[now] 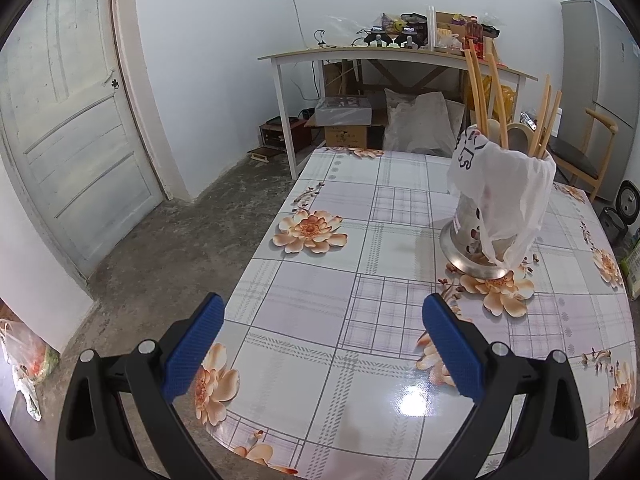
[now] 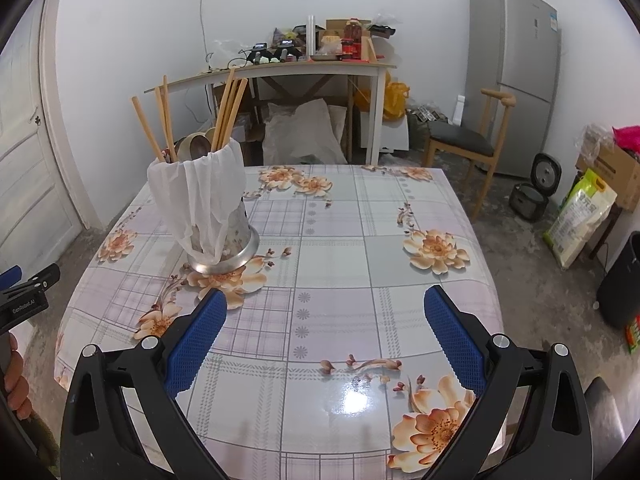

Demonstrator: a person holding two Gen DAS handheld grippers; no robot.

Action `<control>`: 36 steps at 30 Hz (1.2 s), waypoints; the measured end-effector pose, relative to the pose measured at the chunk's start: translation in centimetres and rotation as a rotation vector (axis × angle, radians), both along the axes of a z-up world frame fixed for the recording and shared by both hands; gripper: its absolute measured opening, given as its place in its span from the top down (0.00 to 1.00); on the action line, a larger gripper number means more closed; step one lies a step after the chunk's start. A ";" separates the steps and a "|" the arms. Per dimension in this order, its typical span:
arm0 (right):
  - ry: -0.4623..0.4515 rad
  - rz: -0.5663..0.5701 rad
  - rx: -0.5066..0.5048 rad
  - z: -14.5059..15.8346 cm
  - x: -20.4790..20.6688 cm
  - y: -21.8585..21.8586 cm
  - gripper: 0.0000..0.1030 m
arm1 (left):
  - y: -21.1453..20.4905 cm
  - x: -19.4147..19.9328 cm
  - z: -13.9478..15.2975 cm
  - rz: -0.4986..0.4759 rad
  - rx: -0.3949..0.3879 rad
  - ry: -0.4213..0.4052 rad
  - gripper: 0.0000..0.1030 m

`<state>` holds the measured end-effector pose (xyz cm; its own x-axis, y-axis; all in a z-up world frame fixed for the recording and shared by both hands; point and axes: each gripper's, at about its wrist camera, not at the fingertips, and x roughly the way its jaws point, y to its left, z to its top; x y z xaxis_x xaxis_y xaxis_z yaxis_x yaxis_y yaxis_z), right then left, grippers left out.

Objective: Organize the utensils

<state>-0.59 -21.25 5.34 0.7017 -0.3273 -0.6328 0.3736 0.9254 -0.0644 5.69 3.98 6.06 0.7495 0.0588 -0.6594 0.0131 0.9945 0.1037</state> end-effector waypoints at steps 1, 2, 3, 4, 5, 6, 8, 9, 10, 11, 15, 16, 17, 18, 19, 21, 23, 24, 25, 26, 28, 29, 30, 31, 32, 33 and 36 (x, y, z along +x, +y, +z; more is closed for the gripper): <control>0.000 -0.001 0.000 0.0 -0.1 -0.1 0.08 | 0.0 0.0 0.0 0.001 0.001 0.000 0.06; 0.000 -0.002 0.001 0.0 -0.1 -0.1 0.08 | 0.0 0.0 0.0 0.001 0.001 0.000 0.06; -0.001 -0.004 0.001 0.0 -0.1 -0.1 0.08 | 0.1 0.0 0.0 0.002 0.001 0.000 0.06; -0.002 -0.006 0.003 0.0 -0.1 -0.2 0.08 | 0.1 0.0 0.0 0.000 0.000 0.001 0.06; -0.002 -0.007 0.005 0.0 -0.1 -0.2 0.08 | 0.0 0.0 0.0 0.000 0.001 0.001 0.06; -0.001 -0.007 0.005 0.0 -0.1 -0.2 0.08 | 0.0 0.0 -0.1 -0.003 0.000 0.004 0.06; -0.001 -0.007 0.000 0.1 -0.1 -0.2 0.08 | 0.0 0.1 -0.1 -0.008 0.001 0.006 0.06; -0.001 -0.006 0.000 0.1 -0.1 -0.1 0.08 | 0.0 0.1 -0.1 -0.009 0.001 0.007 0.06; -0.002 -0.007 0.001 0.0 -0.1 -0.1 0.08 | 0.0 0.1 -0.1 -0.012 -0.001 0.010 0.06; -0.002 -0.007 0.002 0.0 -0.1 -0.1 0.08 | -0.1 0.1 -0.1 -0.015 -0.003 0.014 0.06; -0.003 -0.006 0.001 0.0 -0.2 -0.1 0.08 | -0.1 0.1 -0.1 -0.016 -0.004 0.015 0.06; -0.003 -0.005 0.001 0.0 -0.2 -0.1 0.08 | -0.1 0.1 -0.1 -0.017 -0.005 0.016 0.06; -0.003 -0.005 0.002 0.1 -0.2 -0.1 0.08 | -0.1 0.1 -0.1 -0.017 -0.005 0.015 0.06; -0.003 -0.007 0.002 0.1 -0.2 -0.1 0.08 | -0.1 0.1 -0.1 -0.017 -0.005 0.013 0.06; -0.003 -0.006 0.002 0.1 -0.2 -0.1 0.08 | -0.2 0.0 -0.1 -0.017 -0.004 0.011 0.06; -0.003 -0.004 0.002 0.1 -0.1 -0.1 0.08 | -0.3 0.0 -0.1 -0.019 -0.002 0.009 0.06; -0.003 -0.002 0.003 0.2 -0.1 -0.1 0.08 | -0.4 -0.1 -0.1 -0.021 0.001 0.010 0.06; -0.003 -0.002 0.002 0.2 -0.1 -0.1 0.08 | -0.4 -0.1 -0.1 -0.022 0.002 0.010 0.06; -0.003 -0.001 0.001 0.2 0.0 0.0 0.08 | -0.4 -0.1 -0.1 -0.022 0.003 0.010 0.06; -0.003 -0.001 0.001 0.3 0.0 0.0 0.08 | -0.4 -0.1 -0.1 -0.022 0.002 0.010 0.06; -0.004 0.000 0.002 0.2 0.1 0.1 0.08 | -0.4 -0.1 -0.1 -0.023 0.003 0.010 0.06; -0.003 0.000 0.002 0.2 0.1 0.1 0.08 | -0.4 -0.1 -0.1 -0.023 0.003 0.010 0.06; -0.003 0.000 0.002 0.2 0.1 0.1 0.08 | -0.5 -0.1 -0.1 -0.023 0.003 0.009 0.06; -0.003 0.000 0.001 0.2 0.1 0.1 0.08 | -0.4 -0.1 -0.1 -0.022 0.002 0.010 0.06; -0.003 -0.001 -0.001 0.3 0.1 0.1 0.08 | -0.5 -0.1 -0.1 -0.022 0.002 0.011 0.06; -0.003 -0.001 0.001 0.3 0.1 0.1 0.08 | -0.5 -0.1 -0.1 -0.022 0.003 0.011 0.06; -0.004 0.000 0.001 0.3 0.1 0.1 0.08 | -0.5 -0.1 -0.1 -0.023 0.003 0.011 0.06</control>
